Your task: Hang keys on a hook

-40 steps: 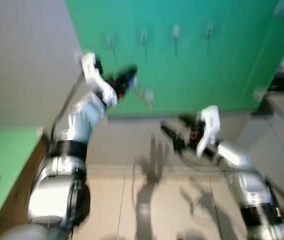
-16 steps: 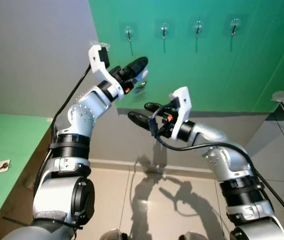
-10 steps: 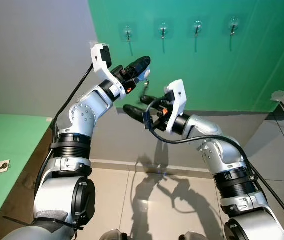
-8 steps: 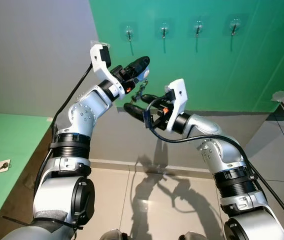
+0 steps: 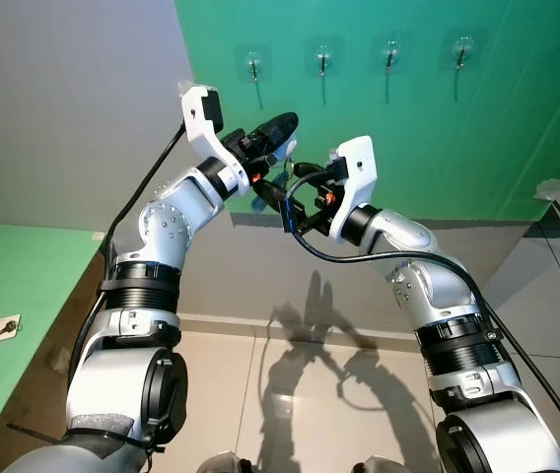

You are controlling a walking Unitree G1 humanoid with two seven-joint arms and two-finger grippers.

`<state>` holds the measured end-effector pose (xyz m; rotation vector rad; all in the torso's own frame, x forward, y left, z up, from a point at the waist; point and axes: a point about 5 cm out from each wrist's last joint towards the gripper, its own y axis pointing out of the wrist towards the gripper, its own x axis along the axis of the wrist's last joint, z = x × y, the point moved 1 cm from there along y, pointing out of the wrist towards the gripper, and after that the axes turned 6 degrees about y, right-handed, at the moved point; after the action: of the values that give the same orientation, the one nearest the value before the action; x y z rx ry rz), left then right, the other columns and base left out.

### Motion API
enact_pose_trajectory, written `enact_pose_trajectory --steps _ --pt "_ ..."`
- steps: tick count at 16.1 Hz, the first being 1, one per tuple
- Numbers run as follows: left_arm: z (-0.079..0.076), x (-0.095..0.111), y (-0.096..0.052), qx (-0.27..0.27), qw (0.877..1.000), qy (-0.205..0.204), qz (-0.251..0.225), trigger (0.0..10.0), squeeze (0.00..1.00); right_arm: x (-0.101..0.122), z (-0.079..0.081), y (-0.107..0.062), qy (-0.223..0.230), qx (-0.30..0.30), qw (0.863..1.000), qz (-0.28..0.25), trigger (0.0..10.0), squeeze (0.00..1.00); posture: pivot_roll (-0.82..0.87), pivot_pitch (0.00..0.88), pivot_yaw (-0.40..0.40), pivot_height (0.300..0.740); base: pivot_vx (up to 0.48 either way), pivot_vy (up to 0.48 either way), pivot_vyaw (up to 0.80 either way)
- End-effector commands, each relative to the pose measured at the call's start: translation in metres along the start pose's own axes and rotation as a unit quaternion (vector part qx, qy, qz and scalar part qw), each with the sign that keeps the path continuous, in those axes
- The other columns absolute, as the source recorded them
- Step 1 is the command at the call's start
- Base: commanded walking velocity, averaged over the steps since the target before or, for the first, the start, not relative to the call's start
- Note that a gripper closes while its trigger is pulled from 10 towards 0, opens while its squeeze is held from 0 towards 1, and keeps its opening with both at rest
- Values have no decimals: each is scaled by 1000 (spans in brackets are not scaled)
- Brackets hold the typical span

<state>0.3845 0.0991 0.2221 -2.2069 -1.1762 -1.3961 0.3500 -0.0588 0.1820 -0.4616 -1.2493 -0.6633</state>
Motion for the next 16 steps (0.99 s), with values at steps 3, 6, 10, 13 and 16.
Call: enact_pose_trajectory --steps 3,6,10,13,16 --pt "-5 9 3 -3 1000 24 -3 0 0 3 4 6 -17 -2 1000 -3 10000 0 -218 0 121 736 0 0 0" --pt "-4 9 3 -1 1000 25 -3 0 0 2 1 6 -22 -15 1000 -2 10000 0 -217 0 122 736 0 0 0" --pt "-3 10 3 3 1000 27 -5 0 0 3 -6 7 -49 -52 997 7 10000 0 -217 0 122 736 0 0 0" --pt "-2 11 3 6 1000 28 -6 0 0 5 -11 6 -69 -77 995 5 10000 0 -223 0 121 736 0 0 0" --pt "-1 12 2 9 999 30 -8 0 0 7 -13 6 -80 -90 993 5 10000 0 -223 0 121 736 0 0 0"
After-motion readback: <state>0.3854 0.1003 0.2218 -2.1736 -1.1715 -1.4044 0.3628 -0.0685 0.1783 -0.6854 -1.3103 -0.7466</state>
